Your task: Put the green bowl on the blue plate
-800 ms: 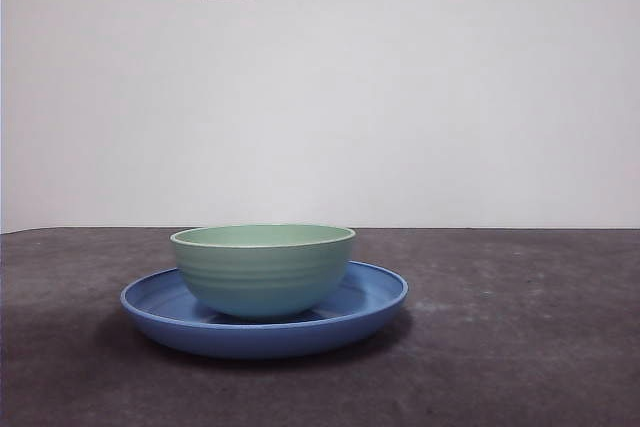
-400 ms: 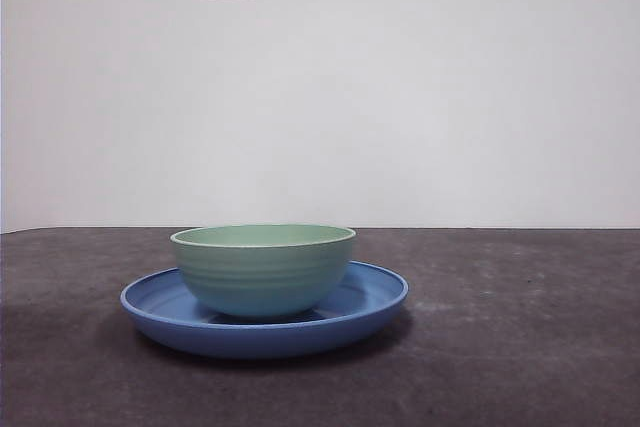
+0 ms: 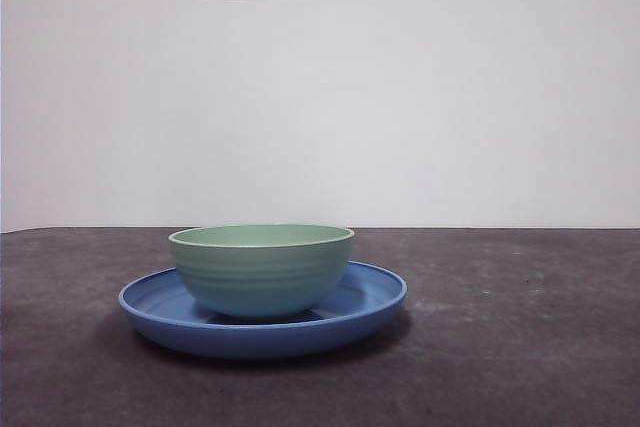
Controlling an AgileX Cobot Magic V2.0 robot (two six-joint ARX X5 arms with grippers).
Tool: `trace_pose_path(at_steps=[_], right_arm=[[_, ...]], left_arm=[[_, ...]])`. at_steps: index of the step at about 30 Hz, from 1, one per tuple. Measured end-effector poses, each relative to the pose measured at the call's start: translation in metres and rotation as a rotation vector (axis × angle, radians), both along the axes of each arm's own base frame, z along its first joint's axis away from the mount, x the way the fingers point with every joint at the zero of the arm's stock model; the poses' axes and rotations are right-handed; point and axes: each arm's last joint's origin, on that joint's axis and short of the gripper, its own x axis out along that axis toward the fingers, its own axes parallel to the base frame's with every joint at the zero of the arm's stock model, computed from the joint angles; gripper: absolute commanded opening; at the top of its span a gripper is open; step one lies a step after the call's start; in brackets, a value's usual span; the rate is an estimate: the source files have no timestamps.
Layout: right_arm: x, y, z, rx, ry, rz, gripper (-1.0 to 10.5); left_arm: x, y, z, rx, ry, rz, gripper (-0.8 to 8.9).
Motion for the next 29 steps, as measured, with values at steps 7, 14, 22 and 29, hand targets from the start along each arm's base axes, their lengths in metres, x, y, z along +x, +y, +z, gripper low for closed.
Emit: trace_pose_path(at_steps=[7, 14, 22, 29], right_arm=[[0.000, 0.000, 0.000, 0.003, -0.006, 0.000, 0.2], [0.000, 0.000, 0.000, 0.003, -0.006, 0.000, 0.2], [0.000, 0.000, 0.000, 0.003, -0.006, 0.000, 0.2], [0.000, 0.000, 0.001, 0.003, -0.006, 0.000, 0.2]], left_arm=[[-0.001, 0.007, -0.052, -0.044, -0.086, 0.127, 0.20], [-0.005, 0.010, -0.061, -0.075, -0.142, 0.199, 0.20], [-0.006, 0.010, -0.060, -0.085, -0.182, 0.201, 0.20], [-0.005, 0.012, -0.060, -0.065, -0.239, 0.244, 0.20]])
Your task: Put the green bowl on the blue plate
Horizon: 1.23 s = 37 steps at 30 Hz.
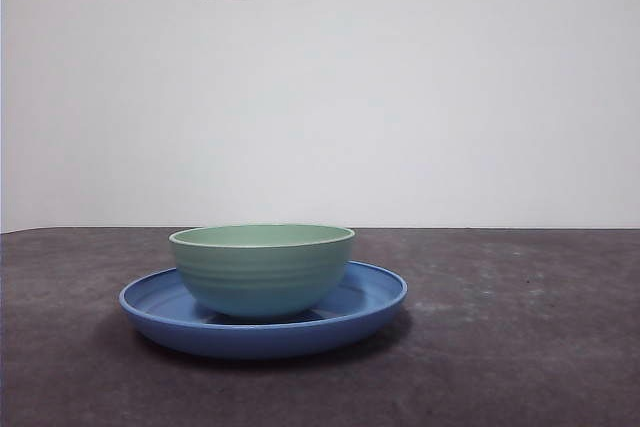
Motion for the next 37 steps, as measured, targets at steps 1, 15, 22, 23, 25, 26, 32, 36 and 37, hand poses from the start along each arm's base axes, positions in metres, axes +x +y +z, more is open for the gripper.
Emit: trace_pose_path(at_steps=[1, 15, 22, 23, 25, 26, 32, 36, 37], right_arm=[[0.0000, 0.0000, 0.0000, 0.000, 0.000, 0.000, 0.2], [0.0000, 0.0000, 0.0000, 0.000, 0.000, 0.000, 0.2], [0.0000, 0.0000, 0.0000, 0.000, 0.000, 0.000, 0.2], [0.0000, 0.0000, 0.0000, 0.000, 0.000, 0.000, 0.2], [0.0000, 0.0000, 0.0000, 0.000, 0.000, 0.000, 0.2], [0.0000, 0.0000, 0.0000, 0.000, 0.000, 0.000, 0.2], [0.0006, -0.0008, -0.0002, -0.021, -0.009, -0.027, 0.2], [0.0002, -0.0013, 0.0006, -0.047, -0.046, -0.012, 0.2], [0.0001, -0.0020, 0.0019, -0.061, -0.082, -0.018, 0.2]], left_arm=[[0.0005, 0.0008, -0.0004, 0.003, -0.009, 0.015, 0.20], [0.0006, 0.0047, -0.0012, 0.017, -0.008, 0.087, 0.20], [0.0006, 0.0047, -0.0012, 0.017, -0.008, 0.087, 0.20], [0.0006, 0.0047, -0.0012, 0.017, -0.008, 0.087, 0.20], [0.0006, 0.0047, -0.0012, 0.017, -0.008, 0.087, 0.20], [0.0006, 0.0047, -0.0012, 0.017, -0.008, 0.087, 0.20], [0.0006, 0.0047, -0.0012, 0.016, -0.008, 0.087, 0.20], [0.0006, 0.0047, -0.0012, 0.017, -0.008, 0.087, 0.20], [0.0006, 0.0047, -0.0012, 0.017, -0.008, 0.087, 0.20]])
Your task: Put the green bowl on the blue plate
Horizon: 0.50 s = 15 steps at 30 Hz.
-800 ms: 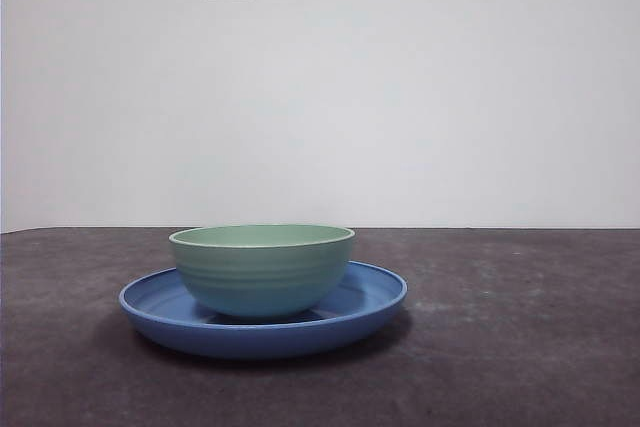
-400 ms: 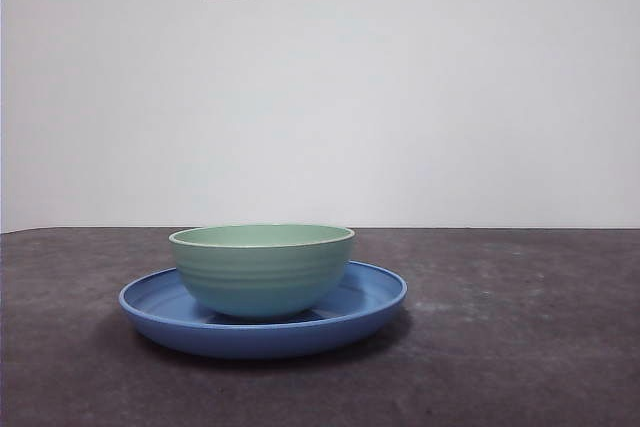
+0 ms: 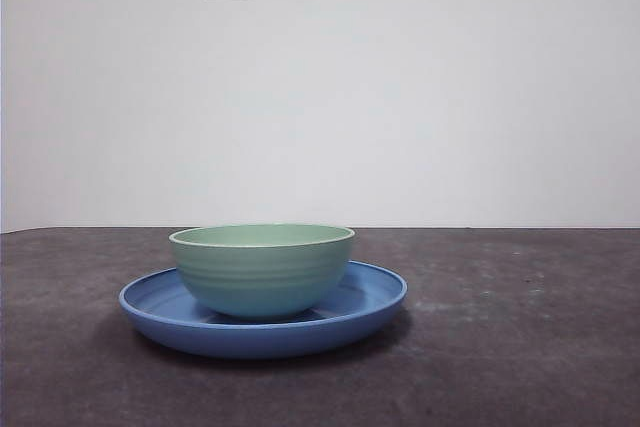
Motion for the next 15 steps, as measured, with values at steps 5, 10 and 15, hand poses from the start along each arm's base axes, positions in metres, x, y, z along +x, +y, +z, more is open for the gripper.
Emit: trace_pose_path(at_steps=[5, 10, 15], right_arm=[[0.009, -0.008, 0.002, -0.104, -0.337, -0.153, 0.2], [0.024, -0.017, -0.033, -0.134, -0.586, -0.339, 0.2], [0.035, -0.026, -0.091, -0.155, -0.671, -0.457, 0.2]], left_arm=[[0.000, 0.000, 0.000, 0.000, 0.000, 0.000, 0.20], [0.000, 0.000, 0.000, 0.000, 0.000, 0.000, 0.20], [0.000, 0.000, 0.000, 0.000, 0.000, 0.000, 0.20]])
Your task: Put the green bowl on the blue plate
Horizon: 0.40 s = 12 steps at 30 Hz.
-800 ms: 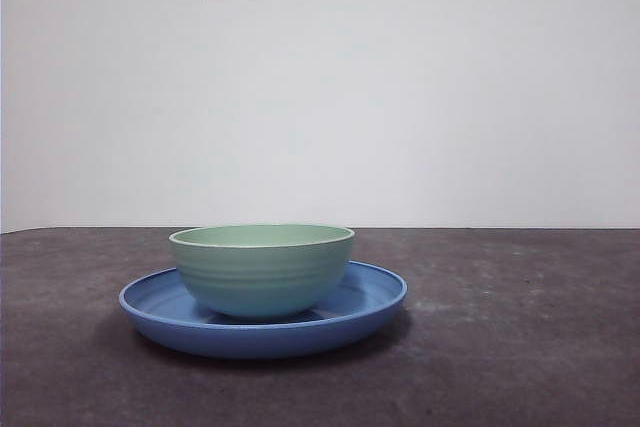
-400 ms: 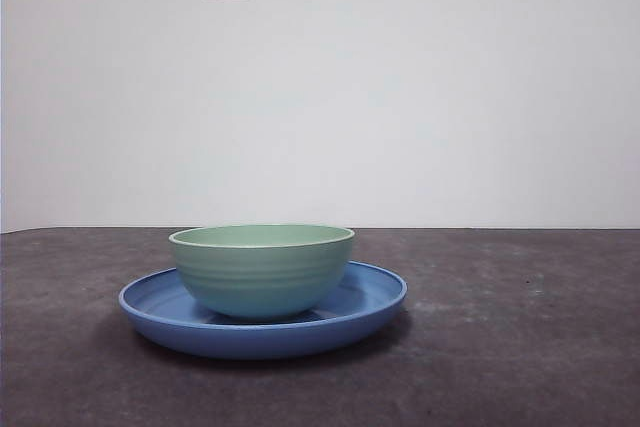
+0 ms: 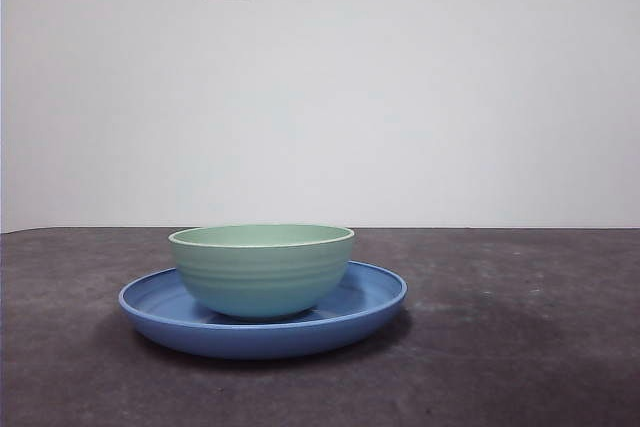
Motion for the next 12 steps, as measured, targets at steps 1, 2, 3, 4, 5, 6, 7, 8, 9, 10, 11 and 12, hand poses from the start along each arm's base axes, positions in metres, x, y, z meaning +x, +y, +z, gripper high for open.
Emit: trace_pose_path(at_steps=[1, 2, 3, 4, 5, 6, 7, 8, 9, 10, 11, 12], right_arm=[[0.001, -0.002, -0.012, -0.002, 0.012, -0.019, 0.2], [0.001, -0.004, -0.024, -0.003, 0.027, -0.036, 0.2], [0.001, -0.005, -0.032, -0.004, 0.039, -0.050, 0.2], [0.001, -0.006, -0.041, -0.005, 0.049, -0.065, 0.2], [0.001, -0.008, -0.047, -0.005, 0.055, -0.077, 0.2], [0.000, -0.008, -0.052, -0.004, 0.057, -0.086, 0.2], [0.000, -0.009, -0.057, -0.004, 0.057, -0.094, 0.2], [0.000, -0.009, -0.061, -0.003, 0.056, -0.098, 0.2], [0.000, -0.009, -0.064, -0.002, 0.057, -0.098, 0.2], [0.000, -0.009, -0.067, 0.000, 0.060, -0.098, 0.2], [0.000, -0.009, -0.070, 0.001, 0.063, -0.098, 0.2], [0.000, -0.009, -0.072, 0.001, 0.073, -0.098, 0.2]], left_arm=[[0.000, 0.000, 0.000, 0.000, 0.000, 0.000, 0.20], [0.000, 0.000, 0.000, 0.000, 0.000, 0.000, 0.20], [0.000, 0.000, 0.000, 0.000, 0.000, 0.000, 0.20], [0.000, 0.000, 0.000, 0.000, 0.000, 0.000, 0.20], [0.000, 0.000, 0.000, 0.000, 0.000, 0.000, 0.20], [0.000, 0.000, 0.000, 0.000, 0.000, 0.000, 0.20], [0.000, 0.000, 0.000, 0.000, 0.000, 0.000, 0.20], [0.000, 0.000, 0.000, 0.000, 0.000, 0.000, 0.21], [0.000, 0.000, 0.000, 0.000, 0.000, 0.000, 0.20], [0.000, 0.000, 0.000, 0.000, 0.000, 0.000, 0.20], [0.000, 0.000, 0.000, 0.000, 0.000, 0.000, 0.20], [0.000, 0.000, 0.000, 0.000, 0.000, 0.000, 0.20]])
